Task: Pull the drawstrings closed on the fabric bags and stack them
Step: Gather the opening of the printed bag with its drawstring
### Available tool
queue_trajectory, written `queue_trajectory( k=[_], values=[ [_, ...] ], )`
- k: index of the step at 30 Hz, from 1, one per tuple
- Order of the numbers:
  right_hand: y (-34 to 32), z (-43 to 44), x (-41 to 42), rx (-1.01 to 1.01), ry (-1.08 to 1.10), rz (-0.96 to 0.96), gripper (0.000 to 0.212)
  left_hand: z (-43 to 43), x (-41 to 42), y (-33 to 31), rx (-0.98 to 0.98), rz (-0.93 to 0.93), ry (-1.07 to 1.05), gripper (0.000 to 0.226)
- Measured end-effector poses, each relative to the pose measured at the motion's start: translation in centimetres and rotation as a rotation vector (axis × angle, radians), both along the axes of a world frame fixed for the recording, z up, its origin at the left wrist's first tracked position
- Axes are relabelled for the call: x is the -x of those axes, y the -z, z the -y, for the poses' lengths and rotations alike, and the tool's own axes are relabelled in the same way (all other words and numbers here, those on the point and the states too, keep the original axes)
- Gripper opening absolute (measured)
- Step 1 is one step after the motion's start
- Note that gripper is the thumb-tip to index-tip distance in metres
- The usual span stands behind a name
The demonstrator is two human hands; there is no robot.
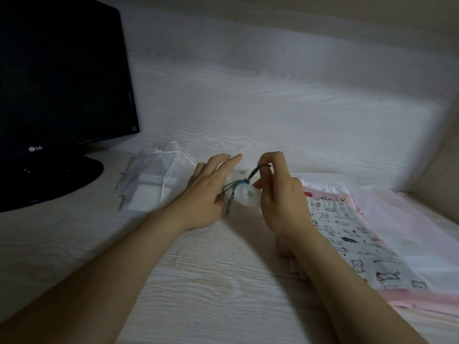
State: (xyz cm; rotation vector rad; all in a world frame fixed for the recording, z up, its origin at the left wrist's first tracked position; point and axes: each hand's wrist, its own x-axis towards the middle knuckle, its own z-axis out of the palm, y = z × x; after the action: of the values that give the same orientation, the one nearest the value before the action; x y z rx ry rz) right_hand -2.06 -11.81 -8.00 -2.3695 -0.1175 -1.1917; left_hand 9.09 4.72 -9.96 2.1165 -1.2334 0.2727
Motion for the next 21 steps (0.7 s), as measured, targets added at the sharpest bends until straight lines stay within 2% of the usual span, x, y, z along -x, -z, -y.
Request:
queue_trajectory(
  k=[3,7,11,15,18,21],
  values=[
    [-0.6,-0.5,0.4,-0.194,-0.137,-0.017,0.012,0.1,0.3,-0.3,0.024,-0.033,0.058,0.094],
    [-1.1,-1.0,1.1,-0.362,-0.254,-0.027,0.013,0.2,1.5,-1.1,0.078,-0.016,-0.078,0.05],
    [-0.9,-1.0,1.5,-0.345,-0.237,0.109,0.037,0.5,1.6,-1.9,0.244,-0.067,-0.202,0.019],
    [-1.0,-0.6,1.3,-0.367,-0.13,0.165,0.051,0.6,0.6,-2.7,0.506,-0.275,-0.056,0.017],
    [-1.2,-0.7,1.2,-0.405,-0.104,0.247,0.034,0.3,1.2,-3.5,0.652,-0.376,0.005,0.033],
    [-1.3,-0.8,0.7,-0.445,-0.042,0.316,0.014,0.1,1.7,-3.9,0.699,-0.449,-0.022,0.024]
  ],
)
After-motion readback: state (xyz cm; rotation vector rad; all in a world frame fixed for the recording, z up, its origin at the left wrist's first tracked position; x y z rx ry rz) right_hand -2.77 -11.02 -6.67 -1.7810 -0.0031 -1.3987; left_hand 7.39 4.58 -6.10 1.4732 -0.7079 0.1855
